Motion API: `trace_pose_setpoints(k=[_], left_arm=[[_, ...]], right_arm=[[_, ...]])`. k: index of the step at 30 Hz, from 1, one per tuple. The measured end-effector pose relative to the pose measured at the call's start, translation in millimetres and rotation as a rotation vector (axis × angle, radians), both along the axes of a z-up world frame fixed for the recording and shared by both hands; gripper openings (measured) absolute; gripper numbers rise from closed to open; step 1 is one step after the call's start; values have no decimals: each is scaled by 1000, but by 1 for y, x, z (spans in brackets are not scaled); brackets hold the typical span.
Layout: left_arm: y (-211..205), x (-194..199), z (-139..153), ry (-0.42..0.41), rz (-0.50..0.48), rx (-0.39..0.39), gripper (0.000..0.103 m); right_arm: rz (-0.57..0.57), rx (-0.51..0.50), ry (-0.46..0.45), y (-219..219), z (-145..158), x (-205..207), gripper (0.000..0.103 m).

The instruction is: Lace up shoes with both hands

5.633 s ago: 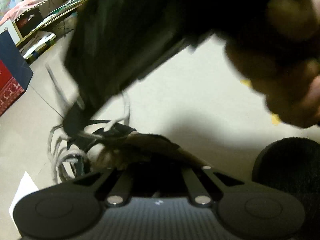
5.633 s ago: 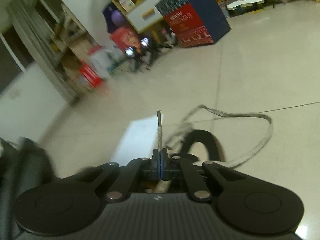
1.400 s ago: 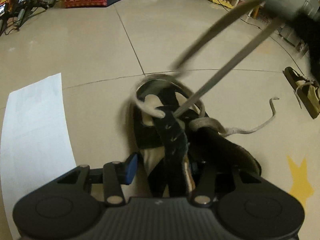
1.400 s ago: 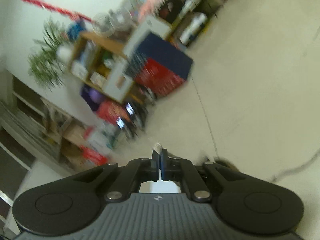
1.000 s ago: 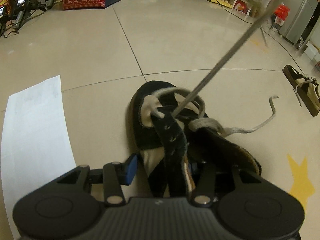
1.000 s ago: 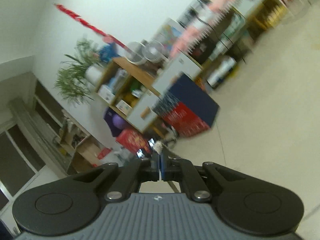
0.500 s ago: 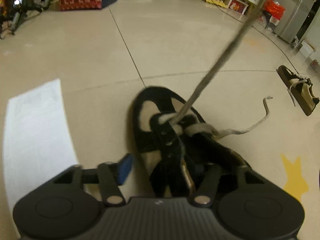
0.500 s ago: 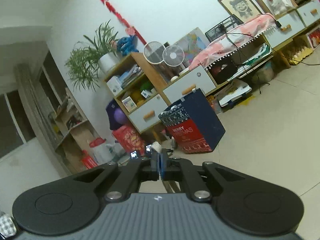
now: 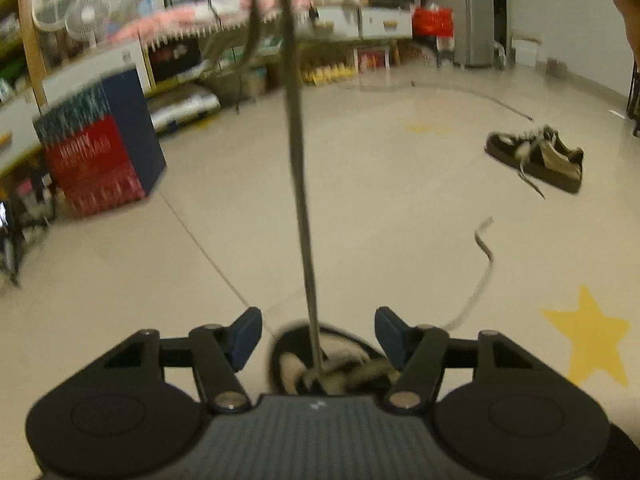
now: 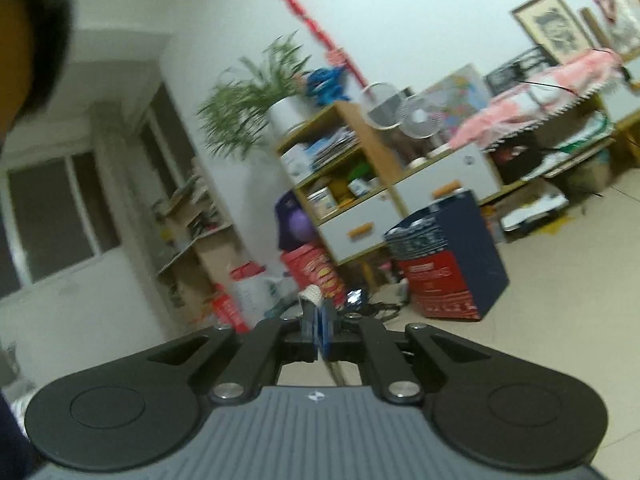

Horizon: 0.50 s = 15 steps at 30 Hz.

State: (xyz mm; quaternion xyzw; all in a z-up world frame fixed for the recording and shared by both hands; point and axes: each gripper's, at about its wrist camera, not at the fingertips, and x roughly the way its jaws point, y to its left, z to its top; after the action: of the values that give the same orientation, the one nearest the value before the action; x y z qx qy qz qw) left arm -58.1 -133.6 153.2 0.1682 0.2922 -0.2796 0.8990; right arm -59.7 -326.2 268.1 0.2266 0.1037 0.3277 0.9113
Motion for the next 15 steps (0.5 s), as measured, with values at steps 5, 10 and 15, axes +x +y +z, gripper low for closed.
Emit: trace_pose_setpoints(k=[5, 10, 15], left_arm=[[0, 18, 27, -38, 3, -55, 2], [23, 13, 64, -97, 22, -182, 2], [40, 6, 96, -175, 51, -271, 2]], right_arm=[[98, 31, 34, 4, 2, 6, 3], [66, 40, 42, -3, 6, 5, 6], [22, 85, 53, -17, 2, -7, 9]])
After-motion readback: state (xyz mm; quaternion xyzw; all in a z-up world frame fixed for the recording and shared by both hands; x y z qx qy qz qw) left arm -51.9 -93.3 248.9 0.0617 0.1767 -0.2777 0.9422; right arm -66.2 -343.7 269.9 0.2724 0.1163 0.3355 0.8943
